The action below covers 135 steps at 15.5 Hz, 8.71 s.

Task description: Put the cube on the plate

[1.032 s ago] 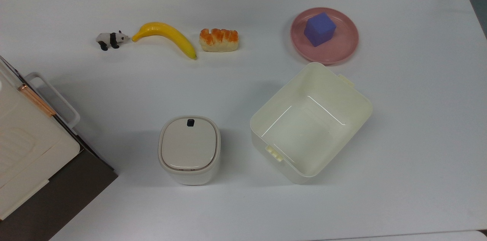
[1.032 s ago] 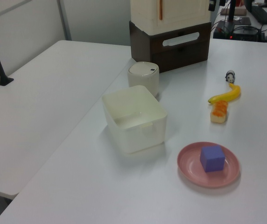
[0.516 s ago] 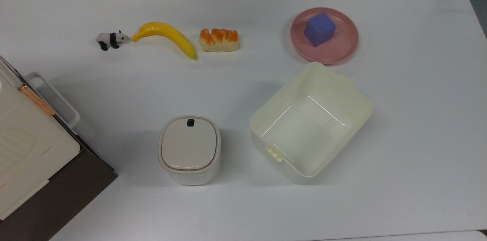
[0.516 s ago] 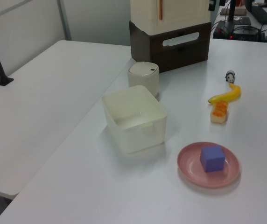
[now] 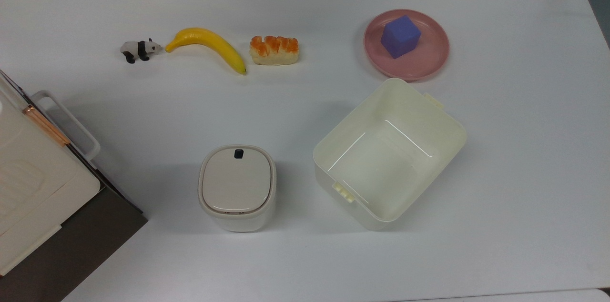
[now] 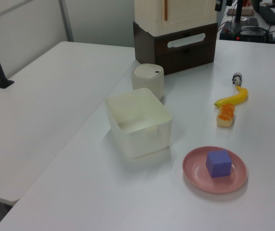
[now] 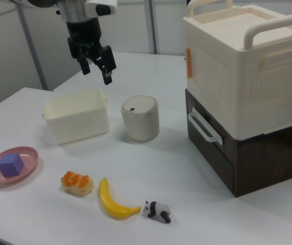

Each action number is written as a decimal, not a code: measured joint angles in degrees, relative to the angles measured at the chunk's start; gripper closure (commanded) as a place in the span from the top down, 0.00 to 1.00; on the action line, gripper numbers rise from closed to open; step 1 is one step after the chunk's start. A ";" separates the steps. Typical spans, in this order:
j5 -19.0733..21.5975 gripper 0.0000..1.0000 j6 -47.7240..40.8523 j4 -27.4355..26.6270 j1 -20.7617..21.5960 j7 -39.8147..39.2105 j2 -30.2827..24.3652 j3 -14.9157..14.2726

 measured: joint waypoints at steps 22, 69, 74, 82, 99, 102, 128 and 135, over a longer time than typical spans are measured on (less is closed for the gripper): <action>-1.76 1.00 0.04 -0.01 -0.17 1.67 0.68 0.15; -12.33 0.98 10.76 -21.85 4.09 13.90 4.12 35.22; -13.40 0.97 13.70 -24.25 8.64 18.82 5.21 35.31; -13.42 0.98 16.54 -24.13 10.93 27.10 8.43 40.92; -14.97 0.98 24.49 -27.40 10.96 27.51 14.66 41.97; -17.20 1.00 24.49 -29.04 10.80 27.48 14.87 41.97; -18.10 0.11 19.13 -22.88 8.42 23.68 14.10 41.97; -18.02 1.00 19.12 -24.01 8.48 23.68 15.00 41.98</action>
